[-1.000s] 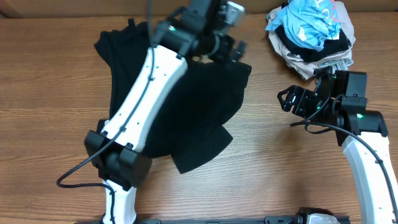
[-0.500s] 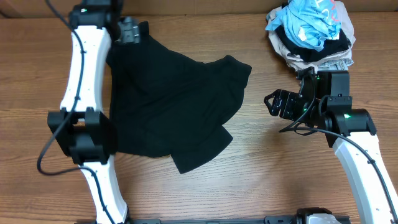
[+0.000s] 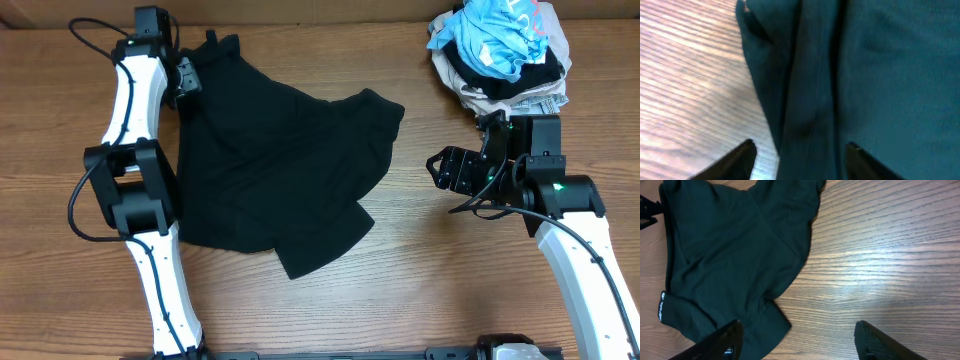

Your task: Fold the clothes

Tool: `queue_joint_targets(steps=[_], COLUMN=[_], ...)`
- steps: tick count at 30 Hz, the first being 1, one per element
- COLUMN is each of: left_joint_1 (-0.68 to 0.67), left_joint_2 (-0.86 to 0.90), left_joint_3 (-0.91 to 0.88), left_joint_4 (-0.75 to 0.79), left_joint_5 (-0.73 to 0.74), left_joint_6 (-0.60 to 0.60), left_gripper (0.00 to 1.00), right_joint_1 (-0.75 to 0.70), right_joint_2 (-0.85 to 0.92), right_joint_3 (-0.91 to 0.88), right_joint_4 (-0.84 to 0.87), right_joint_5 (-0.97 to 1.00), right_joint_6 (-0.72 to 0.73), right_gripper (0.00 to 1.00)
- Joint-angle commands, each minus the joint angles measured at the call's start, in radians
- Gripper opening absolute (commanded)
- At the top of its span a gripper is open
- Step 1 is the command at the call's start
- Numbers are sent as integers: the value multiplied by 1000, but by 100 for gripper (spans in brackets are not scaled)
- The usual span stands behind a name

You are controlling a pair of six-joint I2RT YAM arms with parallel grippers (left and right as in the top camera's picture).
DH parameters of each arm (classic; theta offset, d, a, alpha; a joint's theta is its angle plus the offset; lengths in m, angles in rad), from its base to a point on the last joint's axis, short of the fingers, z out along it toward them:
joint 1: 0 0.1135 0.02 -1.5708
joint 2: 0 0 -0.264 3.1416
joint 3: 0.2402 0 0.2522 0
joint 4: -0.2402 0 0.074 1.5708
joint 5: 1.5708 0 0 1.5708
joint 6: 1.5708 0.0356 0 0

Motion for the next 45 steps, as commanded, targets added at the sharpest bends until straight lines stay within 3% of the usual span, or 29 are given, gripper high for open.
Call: queue_joint_targets(steps=[1, 13, 17, 20, 21, 26, 32, 41, 42, 45], left_joint_1=[0, 0, 0, 0, 1, 30, 156, 337, 346, 352], left_joint_2=[17, 68, 69, 69, 69, 68, 68, 68, 68, 68], left_joint_3=[0, 0, 0, 0, 0, 19, 84, 164, 174, 215], left_joint_4=[30, 33, 32, 31, 26, -82, -354, -605, -623, -674], left_joint_5=[1, -24, -24, -24, -24, -26, -24, -1, 13, 16], left_joint_6=[-12, -12, -12, -12, -12, -17, -87, -31, 0, 69], left_gripper=[48, 36, 24, 5, 4, 4, 4, 4, 8, 33], right_joint_1=[6, 6, 6, 6, 6, 6, 6, 135, 162, 242], right_joint_2=[-2, -2, -2, -2, -2, -2, 2, 159, 196, 304], right_joint_3=[23, 23, 23, 23, 23, 23, 23, 23, 23, 36], right_joint_4=[-3, -4, -4, -3, -2, 10, 33, 171, 201, 270], right_joint_5=[9, 9, 9, 10, 9, 10, 17, 19, 19, 19], right_joint_6=[1, 1, 1, 1, 1, 1, 10, 162, 182, 229], right_gripper=[73, 72, 72, 70, 70, 68, 66, 60, 61, 61])
